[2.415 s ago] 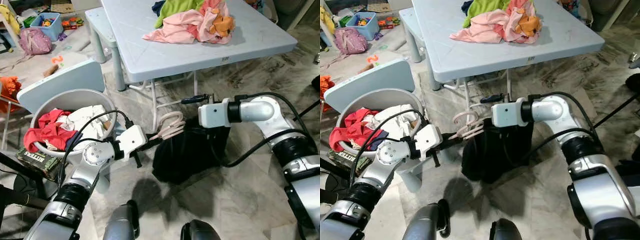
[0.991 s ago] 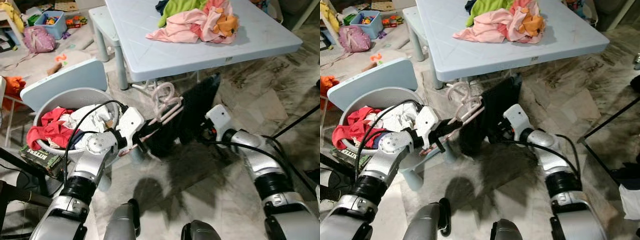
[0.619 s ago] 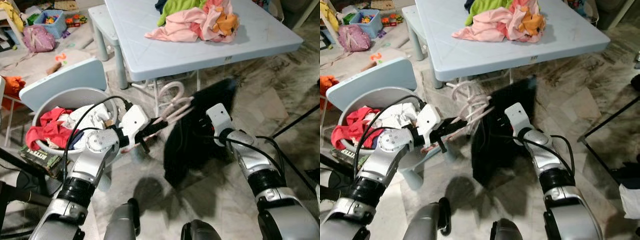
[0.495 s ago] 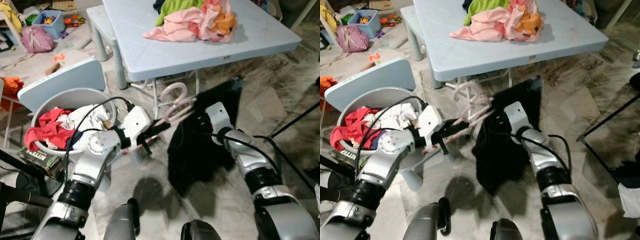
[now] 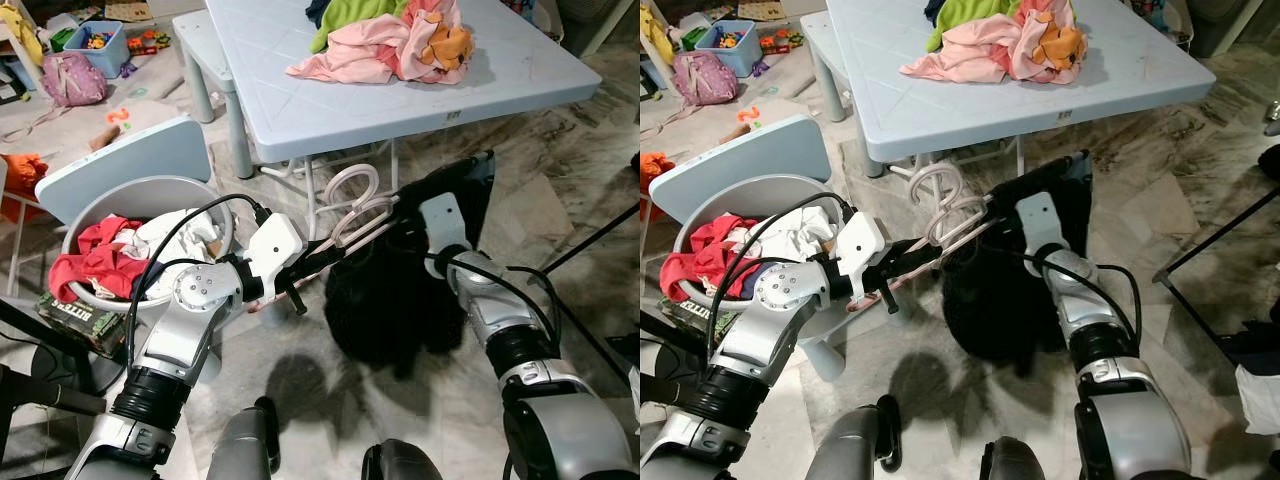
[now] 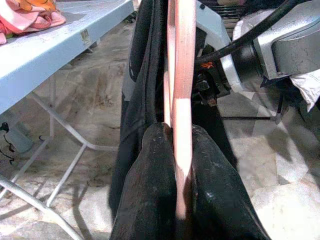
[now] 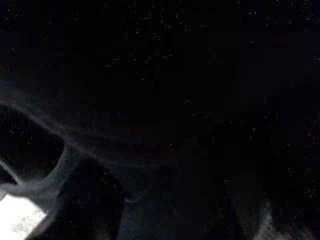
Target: Hang hanger
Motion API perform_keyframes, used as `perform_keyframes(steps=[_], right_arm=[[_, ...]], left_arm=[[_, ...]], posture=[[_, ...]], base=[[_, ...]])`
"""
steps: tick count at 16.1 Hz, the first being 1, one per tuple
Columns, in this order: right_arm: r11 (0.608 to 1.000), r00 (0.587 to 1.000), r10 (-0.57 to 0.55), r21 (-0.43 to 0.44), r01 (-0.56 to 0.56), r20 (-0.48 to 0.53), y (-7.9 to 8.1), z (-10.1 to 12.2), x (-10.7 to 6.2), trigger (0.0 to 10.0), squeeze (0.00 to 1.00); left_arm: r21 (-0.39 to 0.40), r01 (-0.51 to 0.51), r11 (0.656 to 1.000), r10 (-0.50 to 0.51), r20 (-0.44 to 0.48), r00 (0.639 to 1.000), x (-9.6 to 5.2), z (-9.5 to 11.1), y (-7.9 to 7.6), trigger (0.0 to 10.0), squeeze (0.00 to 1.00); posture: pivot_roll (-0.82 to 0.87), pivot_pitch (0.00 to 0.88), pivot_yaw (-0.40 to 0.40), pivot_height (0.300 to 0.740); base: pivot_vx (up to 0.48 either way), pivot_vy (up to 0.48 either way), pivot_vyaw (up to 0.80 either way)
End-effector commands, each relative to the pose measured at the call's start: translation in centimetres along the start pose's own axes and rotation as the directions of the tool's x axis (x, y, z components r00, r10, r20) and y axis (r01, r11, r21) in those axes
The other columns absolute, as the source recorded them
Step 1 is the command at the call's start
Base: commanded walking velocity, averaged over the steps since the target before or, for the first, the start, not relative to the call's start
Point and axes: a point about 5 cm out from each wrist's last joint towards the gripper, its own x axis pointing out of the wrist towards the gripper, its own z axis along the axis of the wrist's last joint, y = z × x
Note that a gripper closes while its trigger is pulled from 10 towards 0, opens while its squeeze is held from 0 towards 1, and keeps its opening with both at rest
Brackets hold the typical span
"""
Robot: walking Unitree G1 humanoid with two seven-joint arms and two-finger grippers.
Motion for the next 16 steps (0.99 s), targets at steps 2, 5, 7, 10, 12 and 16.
perform_keyframes(steps=[2, 5, 7, 10, 12, 16], right_arm=[[0.999, 0.999, -0.036, 0.036, 0.036, 0.016, -0.8, 0.3, 0.0, 0.0, 0.00], [0.998, 0.999, -0.043, 0.040, 0.043, 0.021, -1.2, 0.1, -0.2, 0.0, 0.00], [0.998, 0.998, -0.053, 0.042, 0.052, 0.021, -1.5, 0.0, -0.3, 0.0, 0.00], [0.997, 0.998, -0.065, 0.043, 0.064, 0.025, -2.0, 0.0, -0.5, 0.0, 0.00], [0.997, 0.997, -0.071, 0.042, 0.070, 0.030, -2.2, 0.0, -0.6, 0.0, 0.00], [0.991, 0.991, -0.121, 0.058, 0.118, 0.051, -2.8, 0.4, -0.7, 0.0, 0.00]], left_arm=[[0.033, 0.007, 0.999, -0.009, 0.067, 0.998, 0.1, 1.6, 0.1, 0.0, 0.00], [0.047, -0.013, 0.999, 0.010, 0.057, 0.998, -0.1, 1.7, 0.7, 0.0, 0.00], [0.053, -0.022, 0.998, 0.019, 0.051, 0.999, -0.2, 1.6, 0.9, 0.0, 0.00], [0.061, -0.029, 0.998, 0.026, 0.045, 0.999, -0.3, 1.4, 1.0, 0.0, 0.00], [0.063, -0.033, 0.997, 0.030, 0.043, 0.999, -0.3, 1.3, 1.0, 0.0, 0.00], [0.078, -0.038, 0.996, 0.036, 0.032, 0.999, -0.4, 1.0, 0.9, 0.0, 0.00]], posture=[[-0.06, 0.090, -0.016, 0.740], [-0.06, 0.087, -0.019, 0.740], [-0.06, 0.086, -0.021, 0.740], [-0.06, 0.083, -0.025, 0.740], [-0.06, 0.083, -0.032, 0.740], [-0.07, 0.083, -0.041, 0.740]], base=[[0.000, 0.000, 0.00], [0.000, 0.000, 0.00], [0.000, 0.000, 0.00], [0.000, 0.000, 0.00], [0.000, 0.000, 0.00], [0.000, 0.000, 0.00]])
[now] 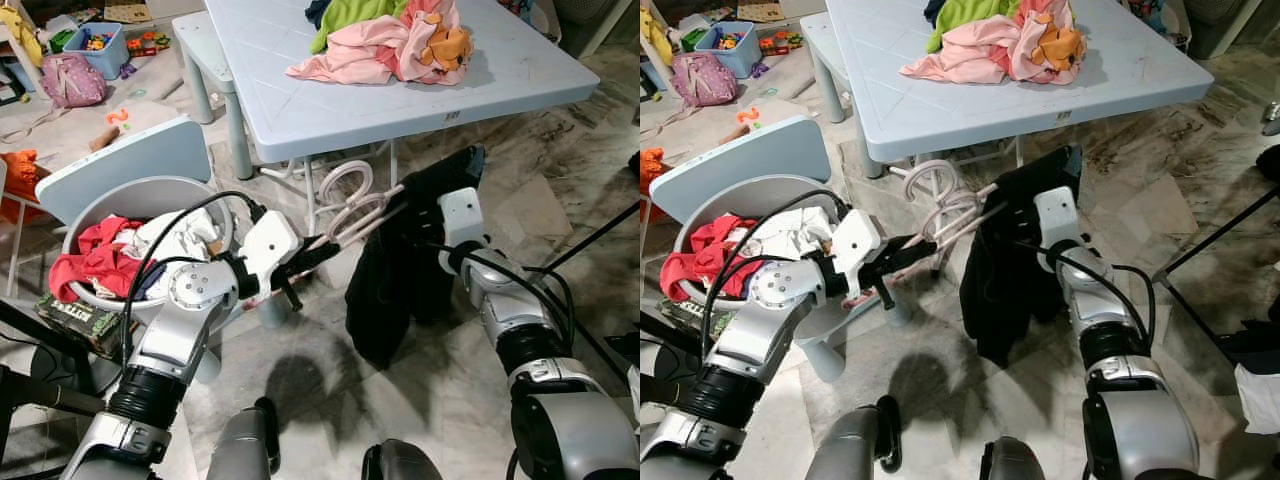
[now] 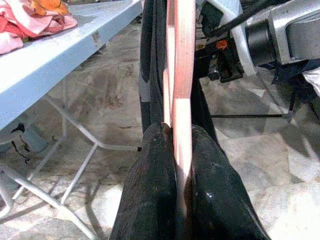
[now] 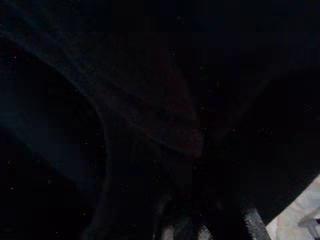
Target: Hang hanger
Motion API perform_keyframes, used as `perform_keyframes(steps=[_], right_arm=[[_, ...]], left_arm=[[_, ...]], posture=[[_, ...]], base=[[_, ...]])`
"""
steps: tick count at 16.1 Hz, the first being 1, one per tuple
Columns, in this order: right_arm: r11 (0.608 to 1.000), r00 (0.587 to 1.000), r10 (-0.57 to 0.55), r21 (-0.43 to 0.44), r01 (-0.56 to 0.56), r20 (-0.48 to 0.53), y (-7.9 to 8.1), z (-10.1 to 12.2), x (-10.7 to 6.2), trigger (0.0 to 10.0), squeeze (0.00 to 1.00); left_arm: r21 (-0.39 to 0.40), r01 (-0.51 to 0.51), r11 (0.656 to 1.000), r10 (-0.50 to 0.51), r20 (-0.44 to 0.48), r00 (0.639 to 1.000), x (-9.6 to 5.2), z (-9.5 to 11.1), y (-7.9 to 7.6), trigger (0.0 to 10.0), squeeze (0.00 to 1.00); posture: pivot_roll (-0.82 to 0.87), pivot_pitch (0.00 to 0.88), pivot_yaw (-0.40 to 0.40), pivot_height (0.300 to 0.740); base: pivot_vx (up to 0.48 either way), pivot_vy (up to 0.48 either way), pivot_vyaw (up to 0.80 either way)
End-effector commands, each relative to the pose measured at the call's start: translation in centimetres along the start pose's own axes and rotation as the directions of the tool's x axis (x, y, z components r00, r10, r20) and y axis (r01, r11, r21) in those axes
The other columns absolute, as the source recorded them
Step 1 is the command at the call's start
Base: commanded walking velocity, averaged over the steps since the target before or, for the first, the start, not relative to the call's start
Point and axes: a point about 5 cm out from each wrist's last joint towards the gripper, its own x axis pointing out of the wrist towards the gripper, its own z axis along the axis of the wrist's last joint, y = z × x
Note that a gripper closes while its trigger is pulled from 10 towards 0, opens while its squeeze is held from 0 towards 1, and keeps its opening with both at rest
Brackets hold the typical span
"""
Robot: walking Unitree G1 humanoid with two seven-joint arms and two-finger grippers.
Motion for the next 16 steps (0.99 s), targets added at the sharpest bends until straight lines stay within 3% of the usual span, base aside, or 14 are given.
perform_keyframes(steps=[1, 5, 7, 11, 16], right_arm=[[0.999, 0.999, -0.043, 0.013, 0.043, 0.022, -0.9, 0.4, -0.1, 0.0, 0.00], [0.983, 0.980, -0.180, 0.056, 0.176, 0.085, -3.1, 2.0, -0.2, 0.0, 0.00], [0.979, 0.973, -0.198, 0.065, 0.192, 0.115, -3.4, 2.6, -0.3, 0.0, 0.00], [0.981, 0.959, -0.163, 0.139, 0.133, 0.233, -2.8, 4.1, -0.5, 0.0, 0.00], [0.980, 0.943, -0.142, 0.176, 0.092, 0.300, -2.7, 5.0, -0.7, 0.0, 0.00]], left_arm=[[0.040, -0.004, 0.999, 0.002, 0.042, 0.999, 0.2, 0.9, 0.3, 0.0, 0.00], [0.057, -0.020, 0.998, 0.019, 0.012, 1.000, 0.1, 0.2, 0.3, 0.0, 0.00], [0.058, -0.031, 0.998, 0.030, 0.007, 1.000, 0.0, 0.0, 0.4, 0.0, 0.00], [0.066, -0.049, 0.997, 0.050, -0.012, 0.999, -0.1, -0.6, 0.5, 0.0, 0.00], [0.076, -0.068, 0.995, 0.069, -0.022, 0.997, -0.1, -1.1, 0.6, 0.0, 0.00]], posture=[[-0.07, 0.083, -0.041, 0.740], [-0.07, 0.079, -0.057, 0.740], [-0.07, 0.078, -0.060, 0.740], [-0.07, 0.078, -0.062, 0.740], [-0.07, 0.078, -0.062, 0.740]], base=[[0.000, 0.000, 0.00], [0.000, 0.000, 0.00], [0.000, 0.000, 0.00], [0.000, 0.000, 0.00], [0.000, 0.000, 0.00]])
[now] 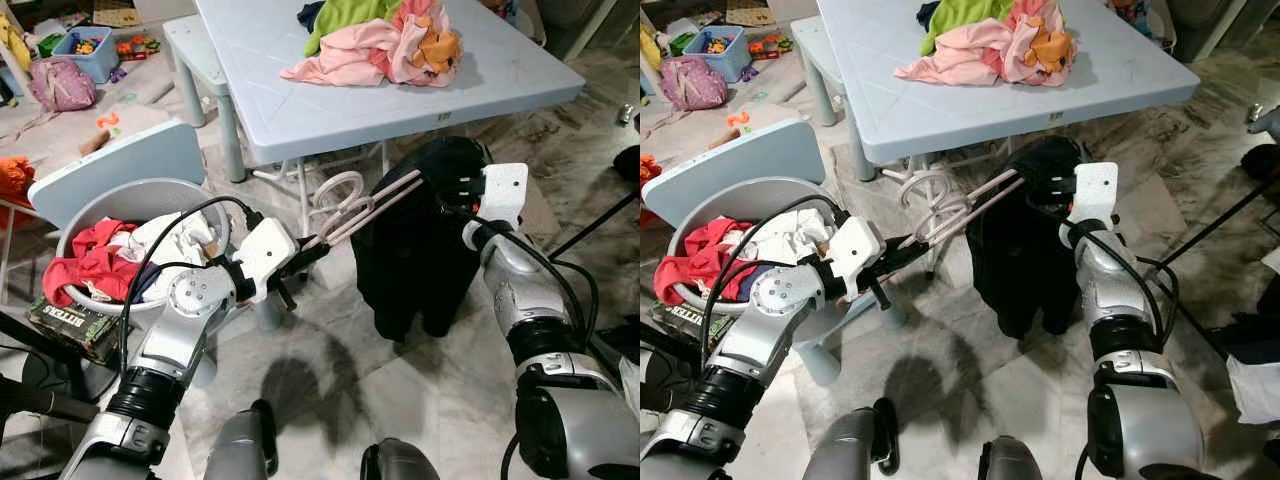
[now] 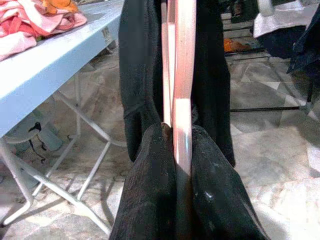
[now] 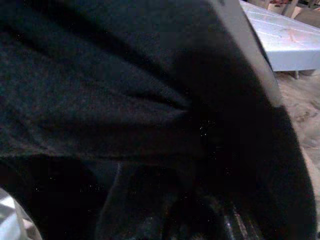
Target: Hang hanger
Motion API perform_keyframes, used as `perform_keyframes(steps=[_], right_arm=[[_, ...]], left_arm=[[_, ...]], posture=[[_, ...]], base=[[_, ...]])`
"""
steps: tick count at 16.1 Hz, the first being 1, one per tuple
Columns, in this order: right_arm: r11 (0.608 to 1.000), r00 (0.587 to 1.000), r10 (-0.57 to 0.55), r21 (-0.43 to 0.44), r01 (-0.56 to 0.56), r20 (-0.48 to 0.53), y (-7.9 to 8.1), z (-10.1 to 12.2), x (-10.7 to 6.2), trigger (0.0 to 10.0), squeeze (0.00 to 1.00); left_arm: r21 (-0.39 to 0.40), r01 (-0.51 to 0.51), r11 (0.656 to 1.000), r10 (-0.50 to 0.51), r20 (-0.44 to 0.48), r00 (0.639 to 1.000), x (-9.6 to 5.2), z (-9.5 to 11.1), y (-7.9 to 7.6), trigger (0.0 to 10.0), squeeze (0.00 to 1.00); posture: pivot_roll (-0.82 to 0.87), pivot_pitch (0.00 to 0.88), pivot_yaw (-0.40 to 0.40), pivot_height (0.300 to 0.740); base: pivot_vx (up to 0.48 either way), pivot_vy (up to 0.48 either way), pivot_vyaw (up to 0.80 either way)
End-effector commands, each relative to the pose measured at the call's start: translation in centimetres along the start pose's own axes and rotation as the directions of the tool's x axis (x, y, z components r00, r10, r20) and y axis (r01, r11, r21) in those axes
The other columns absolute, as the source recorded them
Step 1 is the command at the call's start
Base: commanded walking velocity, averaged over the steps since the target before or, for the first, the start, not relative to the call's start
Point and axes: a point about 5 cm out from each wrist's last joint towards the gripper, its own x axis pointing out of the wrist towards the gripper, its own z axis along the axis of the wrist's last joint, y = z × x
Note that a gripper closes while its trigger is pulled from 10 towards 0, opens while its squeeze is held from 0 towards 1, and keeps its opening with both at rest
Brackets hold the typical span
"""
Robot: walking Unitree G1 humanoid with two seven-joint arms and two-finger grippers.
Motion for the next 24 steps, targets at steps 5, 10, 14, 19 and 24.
perform_keyframes(steps=[5, 10, 14, 19, 24], right_arm=[[0.999, 0.982, -0.040, 0.019, 0.037, 0.184, -0.4, 3.5, 0.2, 0.0, 0.00], [0.997, 0.983, -0.075, 0.021, 0.073, 0.168, -0.8, 3.5, 0.3, 0.0, 0.00], [0.970, 0.960, -0.212, -0.081, 0.229, 0.184, -2.3, 4.0, 0.2, 0.0, 0.00], [0.934, 0.925, -0.320, -0.098, 0.344, 0.204, -4.0, 3.7, -0.7, 0.0, 0.00], [0.979, 0.970, -0.109, -0.145, 0.143, 0.219, -1.8, 2.9, -1.6, 0.0, 0.00]], left_arm=[[0.043, -0.020, 0.999, 0.023, -0.085, 0.996, -0.9, -1.5, 0.0, 0.0, 0.00], [0.080, 0.091, 0.993, -0.072, -0.209, 0.975, -3.1, -3.7, -1.6, 0.0, 0.00], [0.093, 0.133, 0.987, -0.110, -0.215, 0.970, -4.8, -3.1, -1.6, 0.0, 0.00], [-0.076, -0.352, 0.933, 0.347, -0.071, 0.935, -7.1, -2.3, 0.7, 6.1, 0.00], [-0.128, -0.559, 0.819, 0.566, 0.024, 0.824, -6.8, -0.7, 2.6, 10.0, 0.00]], posture=[[-0.08, 0.083, -0.066, 0.740], [-0.07, 0.085, -0.061, 0.740], [-0.06, 0.084, -0.052, 0.740], [-0.03, 0.087, -0.032, 0.740], [-0.03, 0.077, -0.015, 0.740]], base=[[0.000, 0.000, 0.00], [0.000, 0.000, 0.00], [0.000, 0.000, 0.00], [0.000, 0.000, 0.00], [0.049, 0.000, 0.00]])
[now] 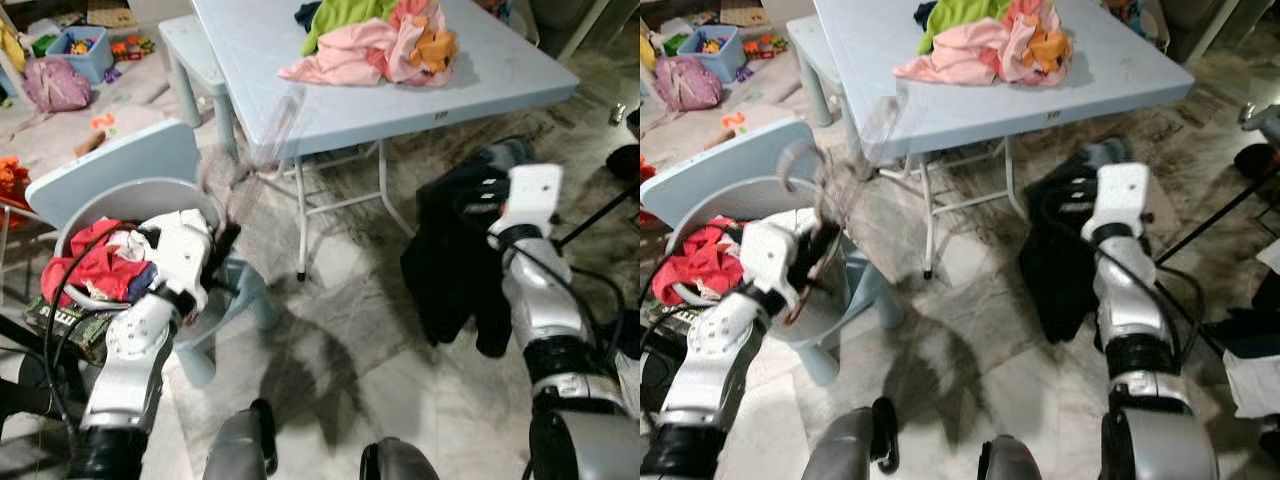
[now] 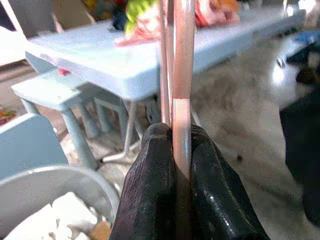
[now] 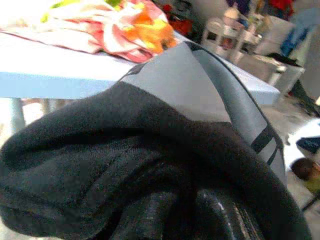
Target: Hang hanger
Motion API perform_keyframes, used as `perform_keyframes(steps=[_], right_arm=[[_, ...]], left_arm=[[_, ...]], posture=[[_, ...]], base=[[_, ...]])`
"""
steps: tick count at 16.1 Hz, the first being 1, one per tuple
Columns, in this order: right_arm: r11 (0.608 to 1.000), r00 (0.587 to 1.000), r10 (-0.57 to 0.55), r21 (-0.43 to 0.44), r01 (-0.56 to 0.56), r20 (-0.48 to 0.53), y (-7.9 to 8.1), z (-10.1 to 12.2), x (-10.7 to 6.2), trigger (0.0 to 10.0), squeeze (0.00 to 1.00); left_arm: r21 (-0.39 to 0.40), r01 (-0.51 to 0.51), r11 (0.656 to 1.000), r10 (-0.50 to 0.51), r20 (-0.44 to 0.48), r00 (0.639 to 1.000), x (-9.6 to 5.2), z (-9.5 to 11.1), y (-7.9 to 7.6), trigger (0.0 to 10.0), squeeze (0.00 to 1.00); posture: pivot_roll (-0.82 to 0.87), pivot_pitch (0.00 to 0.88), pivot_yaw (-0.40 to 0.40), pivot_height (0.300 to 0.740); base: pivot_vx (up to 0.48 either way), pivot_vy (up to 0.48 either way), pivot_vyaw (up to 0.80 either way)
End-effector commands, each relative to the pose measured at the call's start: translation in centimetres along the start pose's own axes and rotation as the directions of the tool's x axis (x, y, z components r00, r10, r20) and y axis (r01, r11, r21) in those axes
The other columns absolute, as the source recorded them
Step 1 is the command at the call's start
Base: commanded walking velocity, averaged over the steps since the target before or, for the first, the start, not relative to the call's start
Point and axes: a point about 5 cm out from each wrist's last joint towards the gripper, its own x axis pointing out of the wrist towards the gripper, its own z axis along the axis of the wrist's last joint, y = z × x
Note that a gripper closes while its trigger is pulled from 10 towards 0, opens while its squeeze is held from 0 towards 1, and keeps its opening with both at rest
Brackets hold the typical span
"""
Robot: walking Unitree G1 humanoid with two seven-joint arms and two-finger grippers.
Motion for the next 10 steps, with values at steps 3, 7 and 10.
perform_keyframes(steps=[3, 7, 10], right_arm=[[1.000, 0.995, 0.014, 0.008, -0.015, 0.101, -0.3, 2.2, 0.1, 0.0, 0.00], [1.000, 0.989, -0.014, 0.013, 0.012, 0.145, -0.3, 3.4, 0.4, 0.0, 0.00], [1.000, 0.983, -0.019, 0.016, 0.017, 0.184, -0.3, 4.8, 1.0, 0.0, 0.00]], left_arm=[[-0.002, -0.052, 0.999, 0.052, 0.073, 0.996, 1.0, 1.7, 1.2, 10.0, 0.00], [0.001, -0.087, 0.996, 0.086, 0.118, 0.989, 1.5, 2.9, 2.2, 10.0, 0.00], [0.000, -0.092, 0.996, 0.091, 0.155, 0.984, 1.9, 4.0, 2.4, 10.0, 0.00]], posture=[[-0.03, 0.070, -0.003, 0.740], [-0.02, 0.063, 0.003, 0.740], [-0.02, 0.059, 0.003, 0.740]], base=[[0.329, 0.000, 0.00], [0.420, 0.000, 0.00], [0.480, 0.000, 0.00]])
